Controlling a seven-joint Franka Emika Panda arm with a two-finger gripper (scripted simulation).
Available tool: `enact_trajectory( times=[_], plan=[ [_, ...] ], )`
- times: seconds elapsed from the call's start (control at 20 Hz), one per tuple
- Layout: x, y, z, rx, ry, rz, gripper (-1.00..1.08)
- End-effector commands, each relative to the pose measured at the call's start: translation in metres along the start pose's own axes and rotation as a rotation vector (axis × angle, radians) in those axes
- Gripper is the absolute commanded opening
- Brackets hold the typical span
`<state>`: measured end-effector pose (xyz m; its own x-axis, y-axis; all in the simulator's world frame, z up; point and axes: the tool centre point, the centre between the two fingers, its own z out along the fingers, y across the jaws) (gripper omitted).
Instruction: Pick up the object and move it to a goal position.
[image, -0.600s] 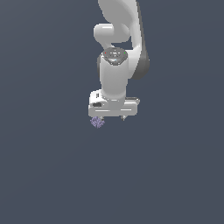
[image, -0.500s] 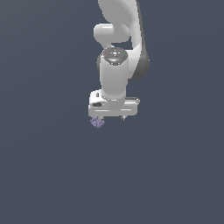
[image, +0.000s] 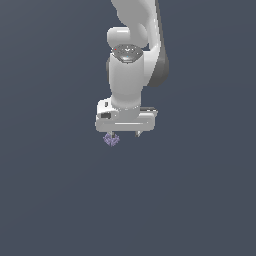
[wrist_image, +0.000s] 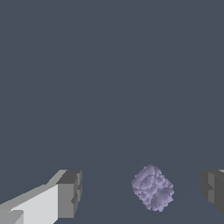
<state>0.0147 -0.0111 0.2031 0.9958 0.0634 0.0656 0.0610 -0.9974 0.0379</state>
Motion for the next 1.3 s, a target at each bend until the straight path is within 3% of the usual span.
enact_trajectory(
  times=[0.0, 0.6, 1.25],
  plan=[
    [0.000, 0.000, 0.000, 0.000, -0.001, -0.003, 1.00],
    [-0.011, 0.008, 0.016, 0.008, -0.010, 0.105, 1.00],
    [-0.058, 0.039, 0.071, 0.020, -0.049, 0.507, 1.00]
  ],
)
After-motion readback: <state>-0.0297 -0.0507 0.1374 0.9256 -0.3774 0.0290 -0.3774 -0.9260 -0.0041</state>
